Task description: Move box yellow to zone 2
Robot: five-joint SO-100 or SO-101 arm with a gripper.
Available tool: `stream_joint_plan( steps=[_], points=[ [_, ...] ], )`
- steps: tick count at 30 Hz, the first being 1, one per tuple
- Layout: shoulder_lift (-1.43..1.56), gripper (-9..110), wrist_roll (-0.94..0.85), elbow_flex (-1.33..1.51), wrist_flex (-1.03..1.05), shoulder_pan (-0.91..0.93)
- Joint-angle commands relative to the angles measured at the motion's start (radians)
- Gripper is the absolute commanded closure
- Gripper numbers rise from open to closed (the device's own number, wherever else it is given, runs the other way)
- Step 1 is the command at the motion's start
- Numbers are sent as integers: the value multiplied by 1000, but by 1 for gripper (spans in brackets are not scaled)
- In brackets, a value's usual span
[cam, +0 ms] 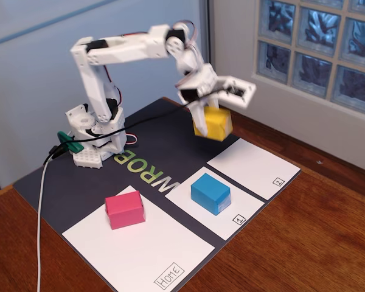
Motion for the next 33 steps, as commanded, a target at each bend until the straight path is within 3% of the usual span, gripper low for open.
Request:
stream_joint_plan(
  steps=[1, 33],
  points=[
    [-26, 102, 23, -3, -55, -17],
    [-339, 101, 60, -25, -460, -31]
  ],
)
